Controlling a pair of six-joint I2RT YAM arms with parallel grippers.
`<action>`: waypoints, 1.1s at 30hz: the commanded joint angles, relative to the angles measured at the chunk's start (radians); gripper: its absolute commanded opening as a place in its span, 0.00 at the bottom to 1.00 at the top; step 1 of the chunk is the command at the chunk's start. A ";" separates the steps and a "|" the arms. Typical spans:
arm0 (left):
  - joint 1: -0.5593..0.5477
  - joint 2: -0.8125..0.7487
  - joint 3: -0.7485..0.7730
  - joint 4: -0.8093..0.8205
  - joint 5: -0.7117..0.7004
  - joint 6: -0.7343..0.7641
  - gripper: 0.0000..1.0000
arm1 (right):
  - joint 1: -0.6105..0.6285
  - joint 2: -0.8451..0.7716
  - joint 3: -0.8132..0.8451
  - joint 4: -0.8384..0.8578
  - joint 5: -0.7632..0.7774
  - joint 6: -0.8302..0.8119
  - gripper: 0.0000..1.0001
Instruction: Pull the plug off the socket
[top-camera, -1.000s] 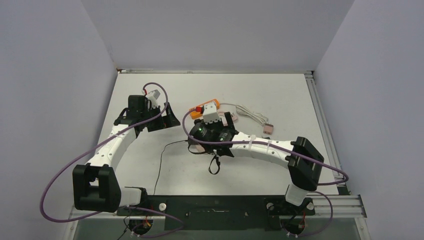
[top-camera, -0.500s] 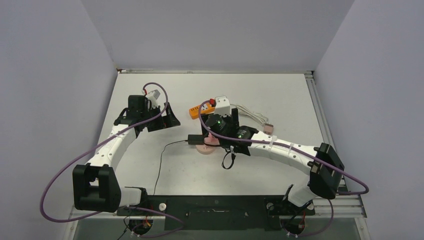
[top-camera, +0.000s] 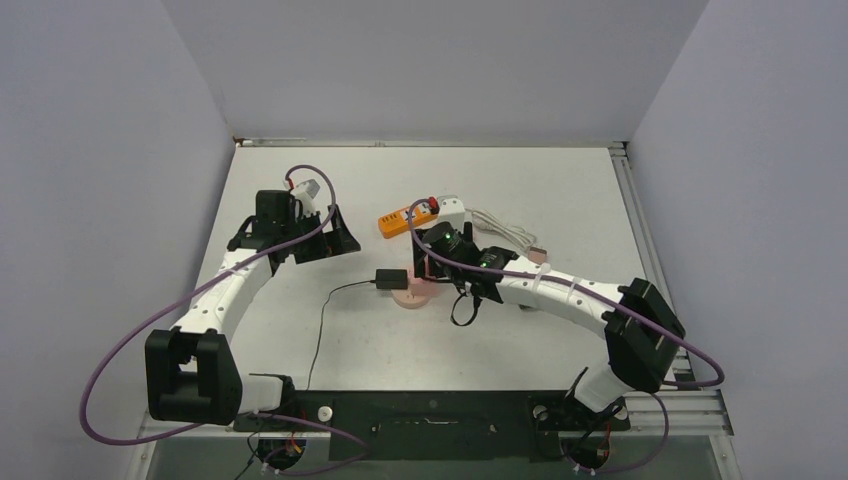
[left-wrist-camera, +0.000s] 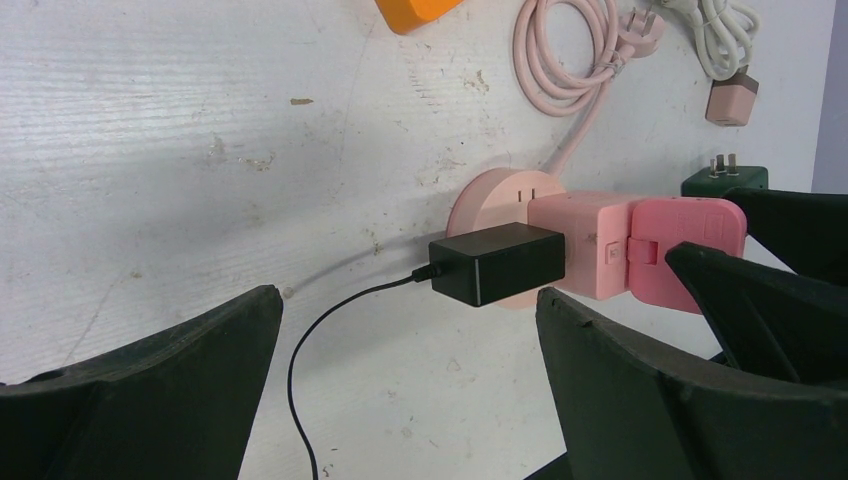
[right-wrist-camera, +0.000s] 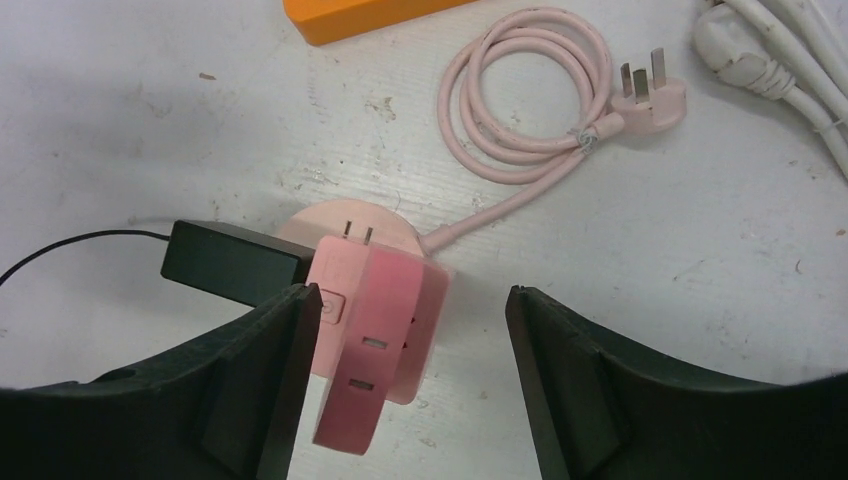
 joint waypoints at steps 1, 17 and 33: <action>0.006 -0.026 -0.008 0.040 0.019 0.012 0.96 | -0.038 -0.005 -0.016 0.078 -0.125 0.006 0.67; -0.203 -0.039 0.001 0.166 0.026 0.021 0.96 | -0.073 -0.038 -0.048 0.187 -0.339 -0.256 0.05; -0.275 0.226 -0.019 0.437 0.293 -0.152 0.68 | -0.106 -0.082 -0.173 0.356 -0.318 -0.307 0.05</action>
